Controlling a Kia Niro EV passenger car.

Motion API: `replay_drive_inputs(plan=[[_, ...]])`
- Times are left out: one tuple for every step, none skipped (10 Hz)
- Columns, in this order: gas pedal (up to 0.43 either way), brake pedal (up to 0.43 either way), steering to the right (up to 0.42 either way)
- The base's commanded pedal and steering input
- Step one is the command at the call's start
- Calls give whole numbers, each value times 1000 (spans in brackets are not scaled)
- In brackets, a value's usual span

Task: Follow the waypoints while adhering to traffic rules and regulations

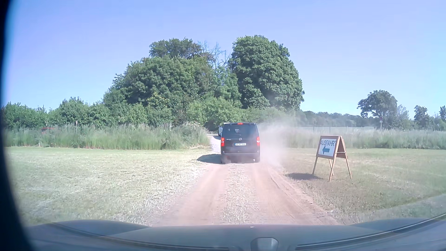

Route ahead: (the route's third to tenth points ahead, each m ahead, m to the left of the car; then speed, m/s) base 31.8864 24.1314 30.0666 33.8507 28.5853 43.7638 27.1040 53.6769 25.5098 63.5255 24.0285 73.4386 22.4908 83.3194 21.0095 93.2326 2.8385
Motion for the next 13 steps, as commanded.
replay_drive_inputs(plan=[[20,6,7],[20,6,9],[20,6,9],[8,6,9],[0,6,10],[0,6,10],[0,6,9],[0,6,7],[0,6,4],[0,6,3],[0,6,5],[0,6,6],[0,6,5]])
